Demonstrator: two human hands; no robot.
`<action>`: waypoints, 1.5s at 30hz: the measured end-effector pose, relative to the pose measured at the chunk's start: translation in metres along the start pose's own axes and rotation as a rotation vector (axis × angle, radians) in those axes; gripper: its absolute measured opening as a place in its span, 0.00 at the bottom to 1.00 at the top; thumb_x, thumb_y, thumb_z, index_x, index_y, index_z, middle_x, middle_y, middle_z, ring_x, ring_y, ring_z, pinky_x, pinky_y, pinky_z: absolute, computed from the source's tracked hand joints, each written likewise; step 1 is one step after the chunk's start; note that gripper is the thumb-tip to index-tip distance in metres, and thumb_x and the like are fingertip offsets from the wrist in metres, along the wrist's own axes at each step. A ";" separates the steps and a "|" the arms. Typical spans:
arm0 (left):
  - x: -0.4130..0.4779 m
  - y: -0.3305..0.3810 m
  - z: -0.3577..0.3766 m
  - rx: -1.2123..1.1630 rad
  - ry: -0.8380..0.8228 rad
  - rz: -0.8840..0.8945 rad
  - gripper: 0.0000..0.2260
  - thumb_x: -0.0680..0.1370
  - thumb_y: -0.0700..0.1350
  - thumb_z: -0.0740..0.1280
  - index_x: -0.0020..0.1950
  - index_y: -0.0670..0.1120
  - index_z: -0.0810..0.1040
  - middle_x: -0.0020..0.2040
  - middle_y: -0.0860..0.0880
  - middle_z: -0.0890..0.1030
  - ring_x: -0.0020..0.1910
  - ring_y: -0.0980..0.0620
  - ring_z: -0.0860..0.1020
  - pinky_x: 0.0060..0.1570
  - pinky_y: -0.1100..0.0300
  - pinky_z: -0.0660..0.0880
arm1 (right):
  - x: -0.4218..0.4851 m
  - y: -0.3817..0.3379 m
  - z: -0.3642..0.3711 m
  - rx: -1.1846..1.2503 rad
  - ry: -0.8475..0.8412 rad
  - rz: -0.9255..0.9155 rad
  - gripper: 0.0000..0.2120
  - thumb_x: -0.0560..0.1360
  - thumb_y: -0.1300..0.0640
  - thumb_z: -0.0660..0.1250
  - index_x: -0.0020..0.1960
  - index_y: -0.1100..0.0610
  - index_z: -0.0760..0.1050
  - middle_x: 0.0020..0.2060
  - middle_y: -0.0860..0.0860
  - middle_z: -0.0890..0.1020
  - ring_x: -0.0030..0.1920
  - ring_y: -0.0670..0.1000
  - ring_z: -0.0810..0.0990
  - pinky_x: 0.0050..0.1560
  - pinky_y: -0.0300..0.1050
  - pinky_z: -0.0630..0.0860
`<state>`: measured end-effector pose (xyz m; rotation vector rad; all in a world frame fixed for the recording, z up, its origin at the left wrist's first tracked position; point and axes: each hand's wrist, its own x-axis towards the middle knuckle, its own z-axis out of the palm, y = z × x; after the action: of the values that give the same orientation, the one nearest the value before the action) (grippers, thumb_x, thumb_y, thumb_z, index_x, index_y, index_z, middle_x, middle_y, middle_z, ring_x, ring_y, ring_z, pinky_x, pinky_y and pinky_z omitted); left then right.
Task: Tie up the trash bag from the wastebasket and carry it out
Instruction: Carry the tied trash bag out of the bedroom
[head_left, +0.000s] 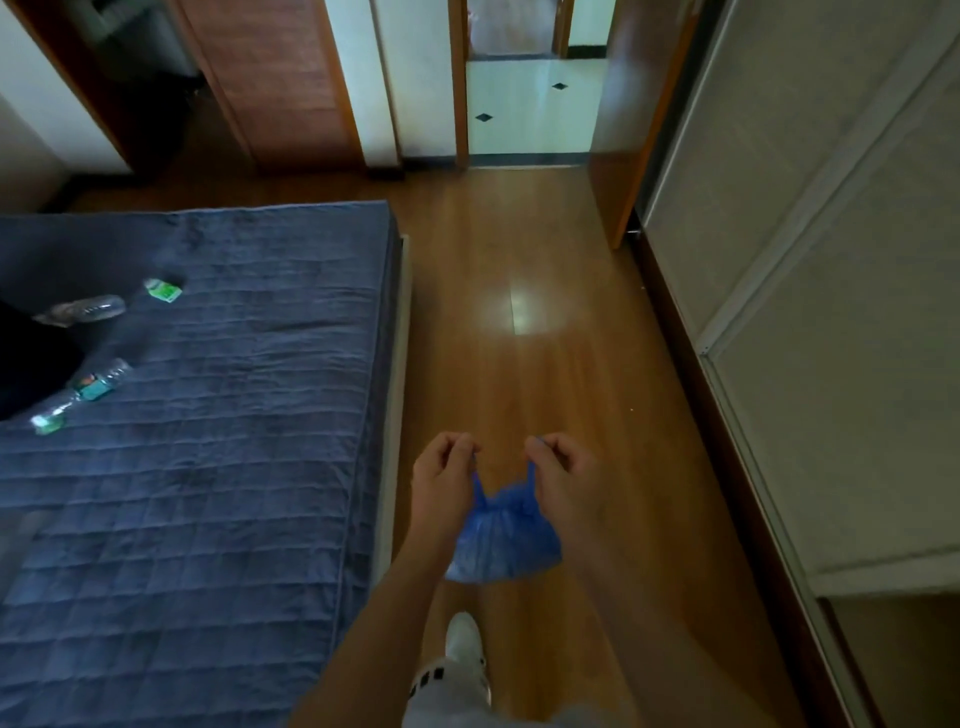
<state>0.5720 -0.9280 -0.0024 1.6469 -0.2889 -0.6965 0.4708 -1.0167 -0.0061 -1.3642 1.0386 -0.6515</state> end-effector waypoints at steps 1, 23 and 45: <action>0.018 0.006 -0.004 -0.001 0.001 0.007 0.12 0.80 0.42 0.62 0.37 0.48 0.78 0.25 0.57 0.71 0.29 0.56 0.69 0.32 0.58 0.67 | 0.013 -0.005 0.010 -0.009 0.005 0.004 0.12 0.77 0.57 0.68 0.36 0.60 0.75 0.22 0.45 0.72 0.26 0.44 0.70 0.31 0.40 0.69; 0.305 0.095 0.062 0.018 0.095 0.092 0.10 0.81 0.43 0.62 0.42 0.41 0.77 0.27 0.53 0.71 0.27 0.58 0.69 0.29 0.64 0.68 | 0.323 -0.070 0.080 0.056 -0.085 0.000 0.15 0.78 0.55 0.65 0.33 0.51 0.73 0.22 0.45 0.68 0.24 0.44 0.66 0.29 0.42 0.66; 0.594 0.189 0.172 -0.072 0.218 0.015 0.13 0.80 0.41 0.62 0.36 0.47 0.79 0.24 0.55 0.72 0.25 0.57 0.69 0.28 0.60 0.66 | 0.638 -0.143 0.108 0.016 -0.113 -0.065 0.14 0.80 0.53 0.62 0.36 0.48 0.75 0.24 0.43 0.70 0.26 0.44 0.68 0.31 0.41 0.67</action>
<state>0.9745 -1.4342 0.0043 1.6331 -0.1182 -0.5049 0.8711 -1.5448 -0.0149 -1.4093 0.8999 -0.6217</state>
